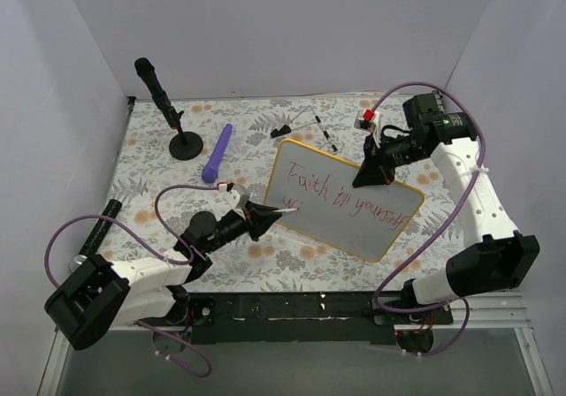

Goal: Write a sentence on the whiteboard

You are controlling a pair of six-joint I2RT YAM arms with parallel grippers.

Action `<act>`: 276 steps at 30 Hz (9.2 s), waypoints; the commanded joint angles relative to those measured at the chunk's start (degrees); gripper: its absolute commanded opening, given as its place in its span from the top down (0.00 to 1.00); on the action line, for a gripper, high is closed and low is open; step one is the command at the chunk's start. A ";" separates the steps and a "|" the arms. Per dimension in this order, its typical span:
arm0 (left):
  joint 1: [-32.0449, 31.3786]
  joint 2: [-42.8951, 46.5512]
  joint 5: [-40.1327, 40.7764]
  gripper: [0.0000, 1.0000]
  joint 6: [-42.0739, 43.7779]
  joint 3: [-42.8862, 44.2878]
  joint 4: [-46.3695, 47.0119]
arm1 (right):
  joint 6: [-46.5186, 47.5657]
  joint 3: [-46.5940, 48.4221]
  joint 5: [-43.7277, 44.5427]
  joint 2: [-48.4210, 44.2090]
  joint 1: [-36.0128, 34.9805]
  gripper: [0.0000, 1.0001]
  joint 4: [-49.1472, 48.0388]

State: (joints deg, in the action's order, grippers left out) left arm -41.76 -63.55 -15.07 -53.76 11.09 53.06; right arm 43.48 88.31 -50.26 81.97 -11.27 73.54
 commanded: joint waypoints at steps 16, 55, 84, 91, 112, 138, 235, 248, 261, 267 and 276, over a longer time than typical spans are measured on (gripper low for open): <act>-0.17 -0.53 0.14 1.00 0.32 -0.46 0.28 | -1.30 1.42 -6.69 -2.70 0.11 0.99 -0.24; -0.17 -3.86 -2.24 1.00 0.06 2.09 2.66 | -1.21 1.34 -6.69 -2.78 0.11 0.99 -0.32; -0.17 -3.07 -1.54 1.00 -0.65 3.76 3.54 | -1.21 1.42 -6.87 -2.52 0.19 0.99 -0.15; -0.17 -3.77 -2.59 1.00 -0.74 5.60 3.37 | -1.12 1.42 -6.87 -2.52 0.11 0.99 -0.24; -0.17 -7.46 -4.09 1.00 -1.88 3.06 3.19 | -1.12 1.42 -6.87 -2.70 0.19 0.99 -0.15; -0.17 -2.54 -10.59 1.00 -3.90 5.08 2.22 | -1.12 1.42 -6.87 -2.52 0.28 0.99 -0.24; -1.22 -3.69 -7.42 1.00 -1.79 4.02 -1.82 | -1.03 1.51 -6.96 -2.52 0.37 0.99 -0.15; -0.69 16.69 -8.32 1.00 1.02 8.58 -21.05 | -1.03 1.34 -6.69 -2.43 0.46 0.99 -0.32; -0.61 23.56 -4.09 1.00 -4.07 7.01 -25.28 | -0.95 0.81 -6.69 -2.96 0.55 0.99 -0.59; -0.61 23.21 -4.18 1.00 -4.51 7.28 -25.90 | -0.95 0.37 -6.61 -3.22 0.63 0.99 -0.76; -0.61 23.21 -3.65 1.00 -5.04 7.54 -27.04 | -1.03 0.46 -6.43 -3.31 0.63 0.99 -0.76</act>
State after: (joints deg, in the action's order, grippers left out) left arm -42.59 -40.71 -19.57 -58.50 18.50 26.79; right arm 43.59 88.25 -50.59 81.36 -10.87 73.54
